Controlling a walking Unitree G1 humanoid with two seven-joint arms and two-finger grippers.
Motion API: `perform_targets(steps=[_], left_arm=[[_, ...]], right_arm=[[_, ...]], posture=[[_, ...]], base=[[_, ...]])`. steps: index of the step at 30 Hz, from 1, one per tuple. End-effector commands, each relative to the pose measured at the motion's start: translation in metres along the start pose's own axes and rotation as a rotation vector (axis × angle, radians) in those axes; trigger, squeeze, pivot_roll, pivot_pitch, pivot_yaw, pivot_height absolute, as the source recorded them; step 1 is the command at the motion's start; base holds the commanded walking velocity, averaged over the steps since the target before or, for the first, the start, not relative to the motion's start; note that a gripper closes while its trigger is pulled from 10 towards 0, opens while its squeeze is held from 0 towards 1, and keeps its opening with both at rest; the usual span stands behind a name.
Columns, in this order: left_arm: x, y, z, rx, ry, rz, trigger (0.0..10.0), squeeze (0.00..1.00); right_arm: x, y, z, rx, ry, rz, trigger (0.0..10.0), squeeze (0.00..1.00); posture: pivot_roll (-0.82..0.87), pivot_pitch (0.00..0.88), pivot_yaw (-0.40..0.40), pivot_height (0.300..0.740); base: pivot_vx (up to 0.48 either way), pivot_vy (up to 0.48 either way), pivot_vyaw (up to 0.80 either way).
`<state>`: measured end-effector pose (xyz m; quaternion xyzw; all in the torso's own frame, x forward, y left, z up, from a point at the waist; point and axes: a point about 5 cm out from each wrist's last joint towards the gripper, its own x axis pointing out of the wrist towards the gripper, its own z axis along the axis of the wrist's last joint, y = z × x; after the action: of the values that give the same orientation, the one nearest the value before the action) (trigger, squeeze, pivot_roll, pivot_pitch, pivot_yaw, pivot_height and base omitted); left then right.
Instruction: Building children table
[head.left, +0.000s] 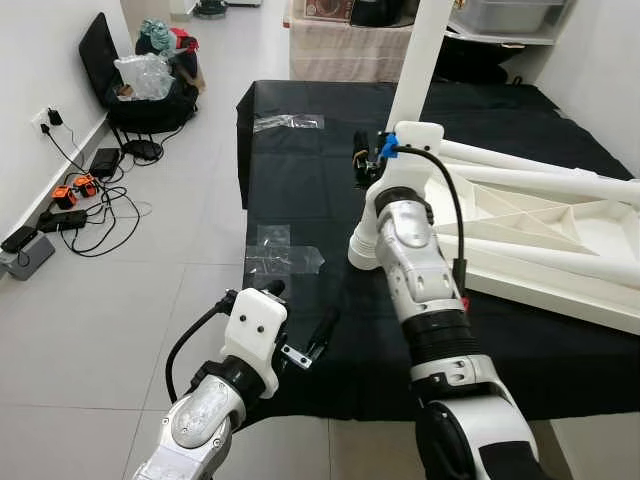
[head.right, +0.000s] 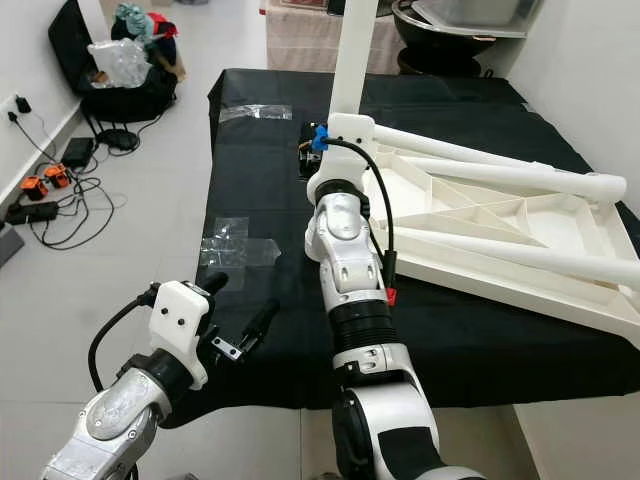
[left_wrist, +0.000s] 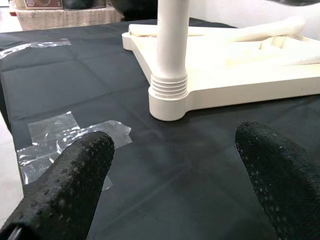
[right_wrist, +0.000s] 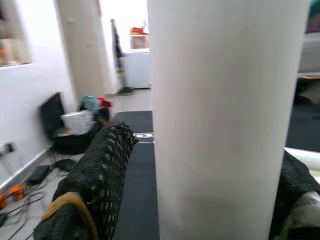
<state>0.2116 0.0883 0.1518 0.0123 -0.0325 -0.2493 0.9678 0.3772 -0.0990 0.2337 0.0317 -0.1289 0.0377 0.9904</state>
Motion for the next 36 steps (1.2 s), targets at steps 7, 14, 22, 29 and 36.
perform_targets(steps=[7, 14, 22, 29, 36], left_arm=[[0.001, -0.002, -0.003, -0.006, 0.001, 0.000, 10.0, 0.00], [0.004, -0.002, -0.003, -0.011, -0.004, 0.000, 10.0, 0.00], [0.005, -0.005, 0.000, -0.008, -0.012, -0.009, 10.0, 0.00], [0.004, -0.006, -0.001, -0.006, -0.009, -0.012, 10.0, 0.00], [0.005, -0.005, -0.001, -0.005, -0.009, -0.012, 10.0, 0.00]], right_arm=[[-0.002, -0.008, -0.021, 0.120, 0.134, 0.521, 10.0, 0.00], [-0.008, 0.011, -0.026, 0.233, 0.239, 0.920, 10.0, 0.00], [-0.013, 0.024, -0.026, 0.204, 0.289, 1.192, 10.0, 0.00], [-0.014, 0.030, -0.023, 0.217, 0.272, 1.259, 0.0, 0.00], [-0.008, 0.035, -0.023, 0.188, 0.202, 1.113, 0.0, 0.00]], posture=[[0.07, 0.054, -0.084, 0.740], [0.07, 0.056, -0.086, 0.740], [0.09, 0.066, -0.090, 0.740], [0.09, 0.069, -0.089, 0.740], [0.08, 0.062, -0.083, 0.740]], base=[[0.000, 0.000, 0.00], [0.000, 0.000, 0.00], [0.000, 0.000, 0.00], [0.000, 0.000, 0.00], [0.000, 0.000, 0.00]])
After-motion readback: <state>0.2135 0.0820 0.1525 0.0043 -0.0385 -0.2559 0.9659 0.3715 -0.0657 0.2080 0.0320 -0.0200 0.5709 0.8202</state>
